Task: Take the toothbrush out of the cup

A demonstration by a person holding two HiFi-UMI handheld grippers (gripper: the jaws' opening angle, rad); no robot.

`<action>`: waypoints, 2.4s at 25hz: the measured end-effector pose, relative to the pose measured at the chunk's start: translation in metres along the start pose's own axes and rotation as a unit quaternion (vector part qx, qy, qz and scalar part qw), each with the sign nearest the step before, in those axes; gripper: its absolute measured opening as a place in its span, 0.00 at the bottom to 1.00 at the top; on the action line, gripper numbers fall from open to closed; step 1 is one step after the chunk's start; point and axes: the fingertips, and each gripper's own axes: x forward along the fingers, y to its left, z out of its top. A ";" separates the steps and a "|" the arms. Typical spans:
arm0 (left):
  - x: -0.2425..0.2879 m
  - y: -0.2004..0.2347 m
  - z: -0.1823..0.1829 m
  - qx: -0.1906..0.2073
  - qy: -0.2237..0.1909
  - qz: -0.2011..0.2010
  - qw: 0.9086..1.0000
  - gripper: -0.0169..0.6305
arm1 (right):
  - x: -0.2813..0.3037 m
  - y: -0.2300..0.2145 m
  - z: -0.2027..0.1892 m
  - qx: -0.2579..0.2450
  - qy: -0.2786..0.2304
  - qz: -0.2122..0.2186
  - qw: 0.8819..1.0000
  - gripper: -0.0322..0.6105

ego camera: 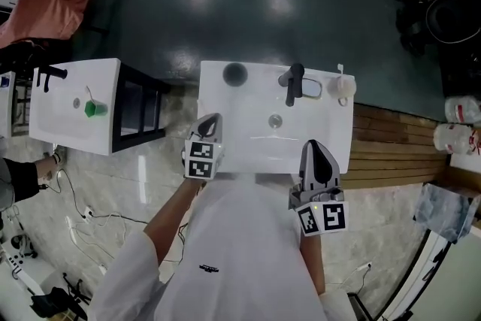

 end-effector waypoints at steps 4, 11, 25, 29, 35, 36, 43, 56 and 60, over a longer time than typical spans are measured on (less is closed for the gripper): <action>-0.021 -0.011 0.033 -0.003 -0.033 0.003 0.999 0.03 | -0.005 -0.015 0.006 0.000 -0.003 -0.001 1.000 0.05; -0.059 -0.038 0.089 0.006 -0.098 0.002 0.995 0.03 | -0.007 -0.040 0.020 -0.003 -0.013 -0.003 1.000 0.05; -0.089 -0.108 0.134 0.021 -0.146 -0.014 0.989 0.03 | -0.010 -0.090 0.028 -0.002 -0.011 -0.005 1.000 0.05; -0.083 -0.114 0.138 0.025 -0.145 -0.007 0.989 0.03 | -0.007 -0.103 0.028 -0.002 -0.009 -0.004 1.000 0.05; -0.076 -0.136 0.149 0.028 -0.150 0.000 0.988 0.03 | -0.001 -0.127 0.028 -0.027 -0.001 0.011 1.000 0.05; -0.074 -0.139 0.150 0.027 -0.149 0.000 0.988 0.03 | 0.002 -0.131 0.027 -0.033 0.001 0.014 0.999 0.05; -0.058 -0.167 0.151 0.021 -0.137 0.003 0.990 0.03 | 0.025 -0.167 0.017 -0.078 0.033 0.021 0.996 0.05; -0.017 -0.195 0.152 0.006 -0.110 0.008 0.994 0.03 | 0.077 -0.213 -0.016 -0.122 0.088 0.051 0.987 0.06; -0.006 -0.201 0.153 0.005 -0.105 0.005 0.994 0.03 | 0.091 -0.218 -0.029 -0.135 0.106 0.065 0.983 0.11</action>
